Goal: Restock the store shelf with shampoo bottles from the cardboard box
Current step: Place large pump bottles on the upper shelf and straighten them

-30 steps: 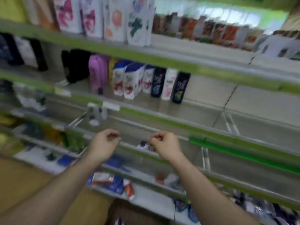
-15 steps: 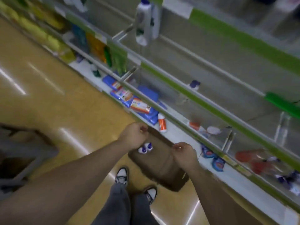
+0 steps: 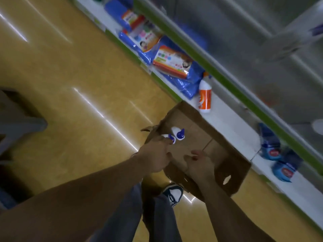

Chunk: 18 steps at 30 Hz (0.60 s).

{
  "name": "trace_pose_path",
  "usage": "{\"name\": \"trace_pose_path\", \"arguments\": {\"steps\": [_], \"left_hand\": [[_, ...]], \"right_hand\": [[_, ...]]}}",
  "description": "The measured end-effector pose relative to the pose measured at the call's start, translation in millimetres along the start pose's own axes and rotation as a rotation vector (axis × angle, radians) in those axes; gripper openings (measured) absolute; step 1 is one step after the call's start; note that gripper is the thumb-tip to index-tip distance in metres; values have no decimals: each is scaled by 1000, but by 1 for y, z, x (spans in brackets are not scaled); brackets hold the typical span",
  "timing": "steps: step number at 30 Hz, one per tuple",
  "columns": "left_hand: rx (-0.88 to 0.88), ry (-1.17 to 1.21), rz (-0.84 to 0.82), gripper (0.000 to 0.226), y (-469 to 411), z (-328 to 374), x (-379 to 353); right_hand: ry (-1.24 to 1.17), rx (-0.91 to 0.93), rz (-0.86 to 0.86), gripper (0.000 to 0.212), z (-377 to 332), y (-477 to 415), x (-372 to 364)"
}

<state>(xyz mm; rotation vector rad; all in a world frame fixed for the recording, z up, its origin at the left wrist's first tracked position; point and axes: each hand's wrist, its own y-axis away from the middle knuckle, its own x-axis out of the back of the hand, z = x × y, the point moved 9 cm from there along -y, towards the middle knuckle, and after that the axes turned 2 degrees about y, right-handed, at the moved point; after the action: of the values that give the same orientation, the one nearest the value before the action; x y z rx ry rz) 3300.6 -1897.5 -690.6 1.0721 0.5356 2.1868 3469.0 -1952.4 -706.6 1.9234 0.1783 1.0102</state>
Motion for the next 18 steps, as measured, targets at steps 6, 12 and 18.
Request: {"name": "trace_pose_path", "arguments": {"steps": [6,12,18], "left_hand": [[69,-85,-27,46,-70,-65,-48],[13,-56,-49,55,-137,-77,-79],[27,20,-144,62,-168,-78,-85]], "right_hand": [[-91,-48,73,42,-10,-117,-49],[-112,-132,114,49,-8,-182,-75],[19,-15,147,35,-9,-202,-69]]}}
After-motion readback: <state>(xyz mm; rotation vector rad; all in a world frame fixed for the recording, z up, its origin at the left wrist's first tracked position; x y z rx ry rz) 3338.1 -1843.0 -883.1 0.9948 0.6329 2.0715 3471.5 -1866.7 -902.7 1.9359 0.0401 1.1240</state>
